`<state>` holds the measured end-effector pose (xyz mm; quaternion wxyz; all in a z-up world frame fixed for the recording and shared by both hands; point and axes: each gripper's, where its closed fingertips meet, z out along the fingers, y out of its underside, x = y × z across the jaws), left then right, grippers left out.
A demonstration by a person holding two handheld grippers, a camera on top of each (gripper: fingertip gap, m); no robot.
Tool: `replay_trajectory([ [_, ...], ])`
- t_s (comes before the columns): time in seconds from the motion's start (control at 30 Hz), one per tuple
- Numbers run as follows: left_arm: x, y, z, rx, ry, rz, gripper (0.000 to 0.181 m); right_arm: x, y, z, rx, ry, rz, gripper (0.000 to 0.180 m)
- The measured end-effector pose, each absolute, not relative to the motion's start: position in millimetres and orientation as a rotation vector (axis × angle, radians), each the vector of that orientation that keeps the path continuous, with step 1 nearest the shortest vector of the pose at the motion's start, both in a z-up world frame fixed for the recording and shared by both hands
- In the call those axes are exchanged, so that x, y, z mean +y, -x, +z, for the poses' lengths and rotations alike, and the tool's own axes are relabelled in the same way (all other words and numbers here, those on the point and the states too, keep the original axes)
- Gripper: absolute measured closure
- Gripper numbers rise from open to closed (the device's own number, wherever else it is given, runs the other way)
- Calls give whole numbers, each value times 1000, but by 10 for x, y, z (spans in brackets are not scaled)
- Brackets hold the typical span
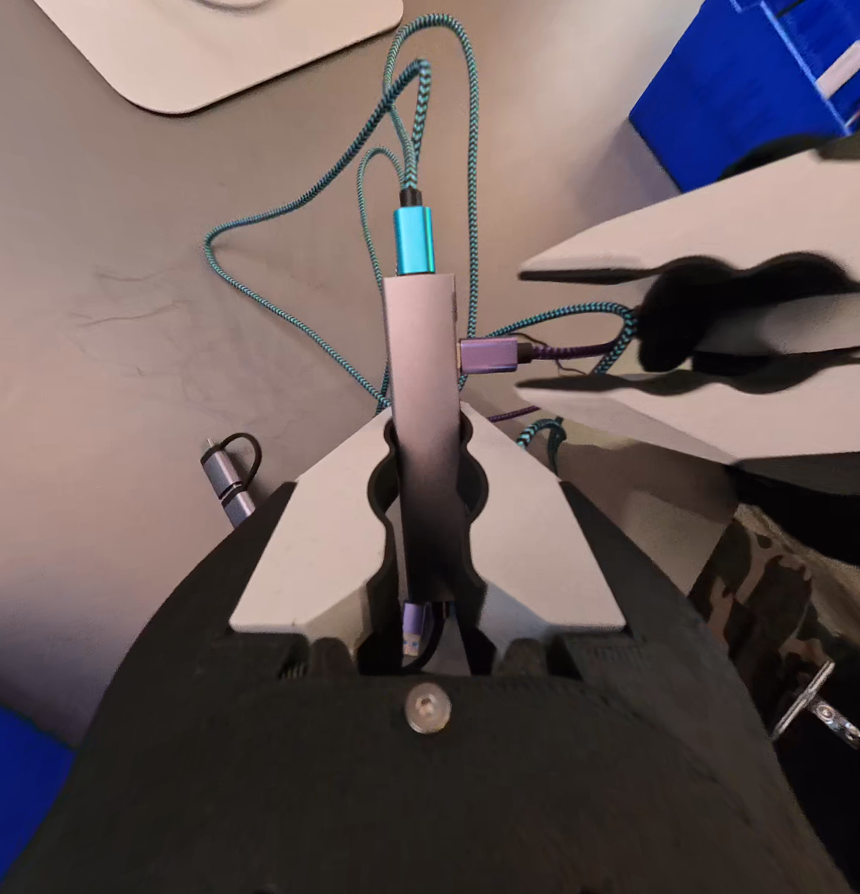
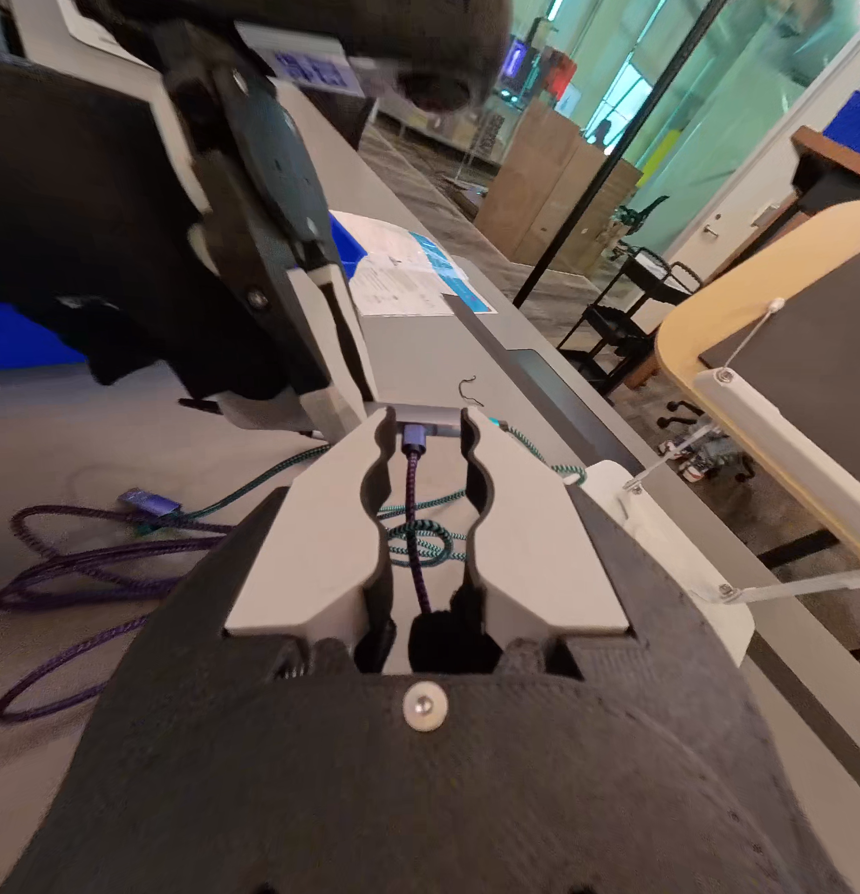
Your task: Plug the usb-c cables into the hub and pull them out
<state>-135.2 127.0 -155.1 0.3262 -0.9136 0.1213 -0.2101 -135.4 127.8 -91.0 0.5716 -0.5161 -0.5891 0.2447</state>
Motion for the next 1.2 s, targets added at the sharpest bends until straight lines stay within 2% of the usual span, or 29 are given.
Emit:
replay_trajectory([
  [0.13,1249,1312,-1531,272,2360,-639,163,1281,1377,-1011,-1371,1175,592,169],
  [0.3,1229,1267,-1531,258,2334,-708,163,1266,1388,-1120,-1398,1168,604,166],
  [0.7,1246,1212,-1522,292,2330,-715,161,1242,1356,-1125,-1413,1145,599,171],
  [0.93,1299,1204,-1546,291,2327,-692,165,1268,1342,-1130,-1407,1152,570,171],
  [1.2,1350,1171,-1518,173,2237,-809,164,1299,1324,-1126,-1394,1164,372,171],
])
